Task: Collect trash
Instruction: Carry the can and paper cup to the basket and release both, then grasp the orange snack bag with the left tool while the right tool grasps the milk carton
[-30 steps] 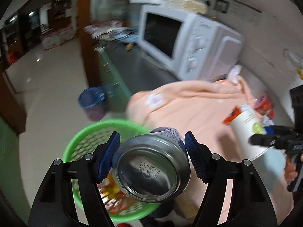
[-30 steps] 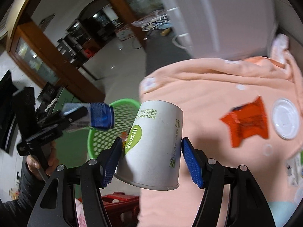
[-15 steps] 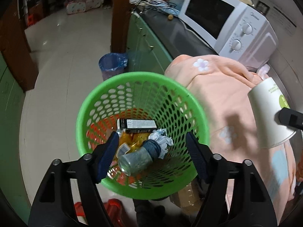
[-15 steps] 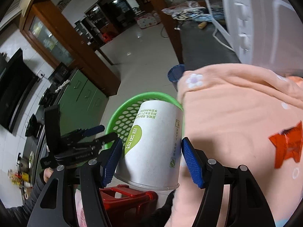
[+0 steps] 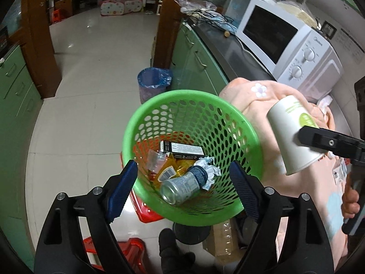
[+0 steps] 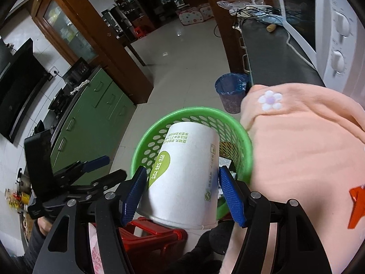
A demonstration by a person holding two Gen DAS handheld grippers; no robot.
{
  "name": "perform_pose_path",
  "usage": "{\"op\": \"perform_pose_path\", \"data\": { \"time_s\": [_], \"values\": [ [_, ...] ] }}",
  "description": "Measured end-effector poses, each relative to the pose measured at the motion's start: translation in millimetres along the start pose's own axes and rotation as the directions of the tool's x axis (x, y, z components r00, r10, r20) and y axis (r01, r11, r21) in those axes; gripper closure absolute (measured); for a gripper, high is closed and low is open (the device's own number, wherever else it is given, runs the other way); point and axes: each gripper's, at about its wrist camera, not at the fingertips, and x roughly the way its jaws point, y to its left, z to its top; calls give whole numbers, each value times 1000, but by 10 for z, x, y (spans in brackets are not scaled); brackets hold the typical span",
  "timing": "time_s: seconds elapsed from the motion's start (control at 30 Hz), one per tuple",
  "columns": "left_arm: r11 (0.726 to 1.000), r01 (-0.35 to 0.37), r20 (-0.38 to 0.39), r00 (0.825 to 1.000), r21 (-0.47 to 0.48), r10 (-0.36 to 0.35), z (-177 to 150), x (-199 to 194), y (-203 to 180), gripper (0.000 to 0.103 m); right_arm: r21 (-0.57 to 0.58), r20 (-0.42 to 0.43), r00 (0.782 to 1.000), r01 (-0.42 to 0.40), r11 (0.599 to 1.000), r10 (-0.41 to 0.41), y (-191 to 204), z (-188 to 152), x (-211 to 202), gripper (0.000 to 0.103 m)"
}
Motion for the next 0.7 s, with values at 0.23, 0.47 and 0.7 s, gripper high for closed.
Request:
{"op": "perform_pose_path", "data": {
  "time_s": [0.23,0.47,0.7],
  "values": [
    [1000,-5,14,1000,-7,6,-2,-83,20,19,-3,25,999,-21,1000,21,72,-4,-32,30],
    [1000,13,21,1000,15,-14,10,-129,-110,18,8,71,997,-3,1000,3,22,-103,-313,25],
    [997,41,37,998,58,-43,41,-215,-339,14,41,122,991,46,998,-51,-125,-245,-628,21]
  ]
}}
